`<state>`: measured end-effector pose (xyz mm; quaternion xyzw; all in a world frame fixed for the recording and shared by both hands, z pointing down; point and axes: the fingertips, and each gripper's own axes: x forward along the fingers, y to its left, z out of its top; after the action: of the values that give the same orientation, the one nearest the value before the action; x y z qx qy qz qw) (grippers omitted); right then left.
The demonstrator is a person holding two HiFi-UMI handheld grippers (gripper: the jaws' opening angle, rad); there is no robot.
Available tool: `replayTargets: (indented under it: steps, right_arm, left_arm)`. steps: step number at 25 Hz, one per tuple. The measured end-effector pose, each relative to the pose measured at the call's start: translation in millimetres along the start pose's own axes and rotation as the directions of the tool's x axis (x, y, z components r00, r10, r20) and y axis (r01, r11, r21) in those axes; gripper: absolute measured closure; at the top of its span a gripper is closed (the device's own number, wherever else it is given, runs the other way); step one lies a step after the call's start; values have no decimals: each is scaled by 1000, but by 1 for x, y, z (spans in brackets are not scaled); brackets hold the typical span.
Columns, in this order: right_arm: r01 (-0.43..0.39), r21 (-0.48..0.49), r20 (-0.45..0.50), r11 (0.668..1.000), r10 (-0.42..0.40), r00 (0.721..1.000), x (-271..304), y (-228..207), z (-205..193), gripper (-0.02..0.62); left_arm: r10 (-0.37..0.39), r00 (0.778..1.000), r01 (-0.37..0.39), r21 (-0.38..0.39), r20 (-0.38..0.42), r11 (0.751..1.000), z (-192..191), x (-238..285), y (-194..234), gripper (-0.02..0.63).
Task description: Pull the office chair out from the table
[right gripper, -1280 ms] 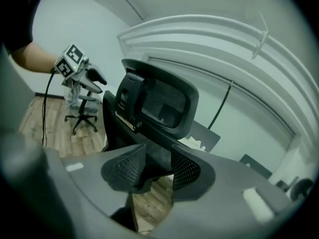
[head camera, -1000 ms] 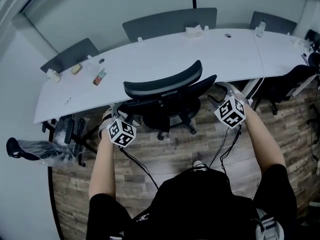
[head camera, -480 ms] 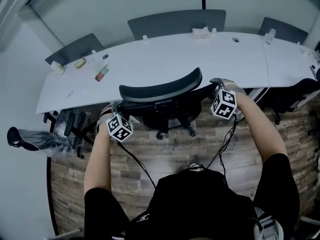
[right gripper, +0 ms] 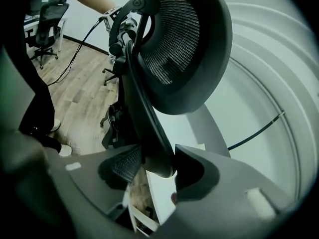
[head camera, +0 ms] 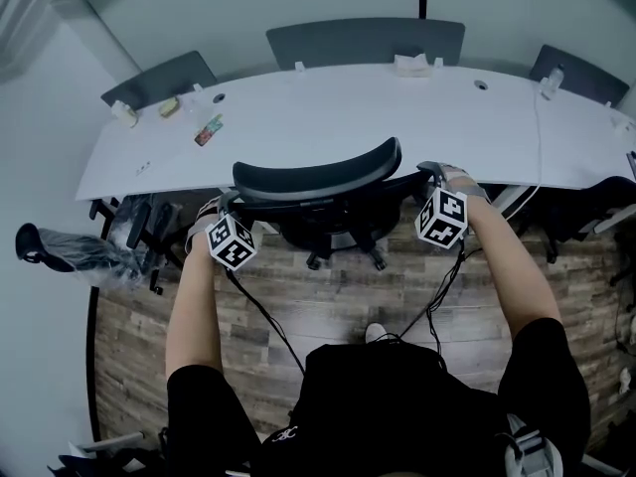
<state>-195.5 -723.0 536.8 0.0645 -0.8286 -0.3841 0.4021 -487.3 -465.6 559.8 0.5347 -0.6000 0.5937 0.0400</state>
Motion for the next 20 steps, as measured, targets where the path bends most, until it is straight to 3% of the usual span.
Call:
replayTargets:
  steps: [11, 20]
  right_arm:
    - [-9, 15, 8, 1000, 9, 1000, -21, 11, -3, 375]
    - [-10, 10, 5, 1000, 10, 1000, -84, 76, 1, 374]
  left_arm:
    - [-4, 1000, 4, -18, 17, 1000, 1, -26, -22, 382]
    - [13, 999, -12, -20, 50, 1000, -24, -89, -80, 380]
